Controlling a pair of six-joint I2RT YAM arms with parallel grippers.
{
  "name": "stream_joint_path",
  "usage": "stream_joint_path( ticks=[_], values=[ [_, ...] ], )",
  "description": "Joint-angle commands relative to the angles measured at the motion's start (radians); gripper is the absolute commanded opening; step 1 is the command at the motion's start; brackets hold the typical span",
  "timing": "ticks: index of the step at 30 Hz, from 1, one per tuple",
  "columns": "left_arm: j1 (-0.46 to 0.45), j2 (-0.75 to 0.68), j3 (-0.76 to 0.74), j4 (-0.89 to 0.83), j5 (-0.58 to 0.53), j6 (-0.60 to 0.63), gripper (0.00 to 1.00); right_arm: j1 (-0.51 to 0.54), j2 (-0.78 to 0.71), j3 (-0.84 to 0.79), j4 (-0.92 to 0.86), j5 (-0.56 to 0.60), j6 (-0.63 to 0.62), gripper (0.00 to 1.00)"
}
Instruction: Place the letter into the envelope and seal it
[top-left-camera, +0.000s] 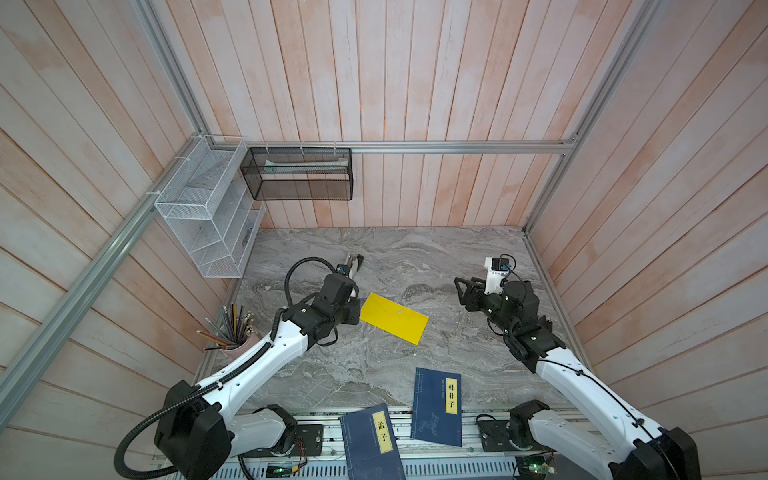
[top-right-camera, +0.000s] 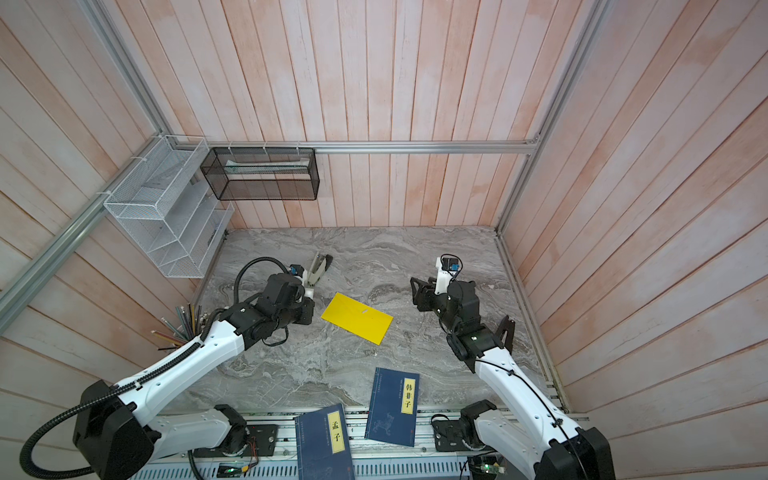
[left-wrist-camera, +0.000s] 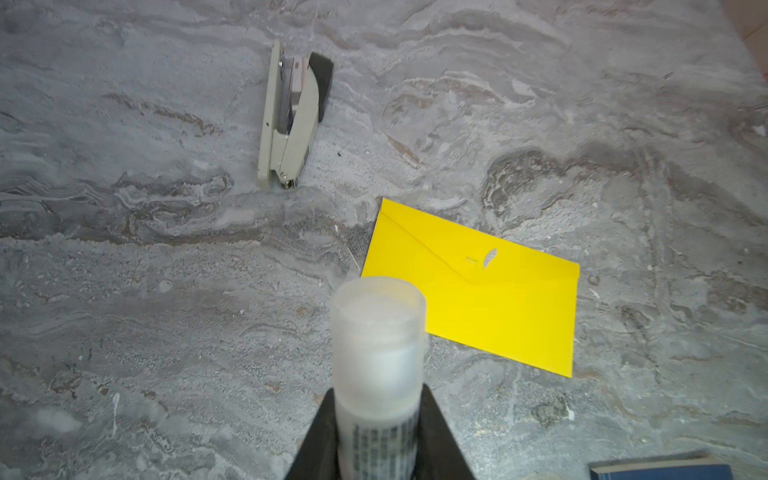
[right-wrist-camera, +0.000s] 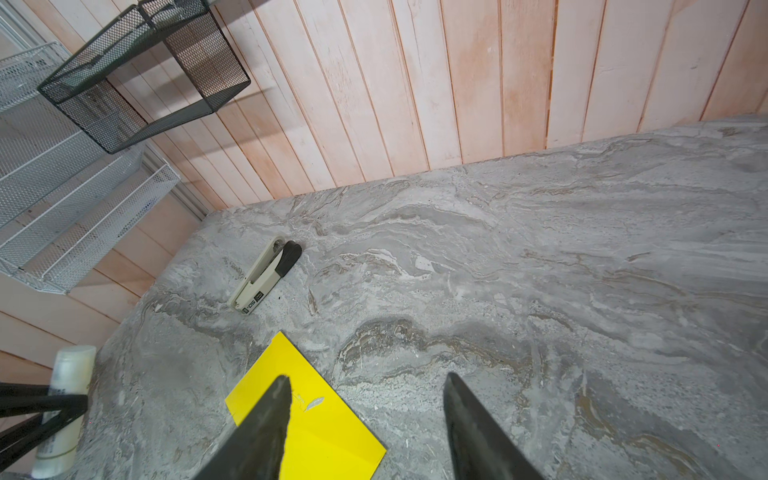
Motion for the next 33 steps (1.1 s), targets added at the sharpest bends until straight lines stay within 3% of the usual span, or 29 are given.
stream_joint_path(
  ticks=[1,33],
  values=[
    [0.031,0.029,0.002,-0.018,0.035,-0.035,0.00,-0.012,-0.031,-0.007,-0.009,0.021,-0.027,0.59],
    [0.105,0.367,-0.037,0.053,0.022,0.010,0.00,-0.034,-0.060,-0.015,-0.055,0.014,-0.048,0.60]
  ],
)
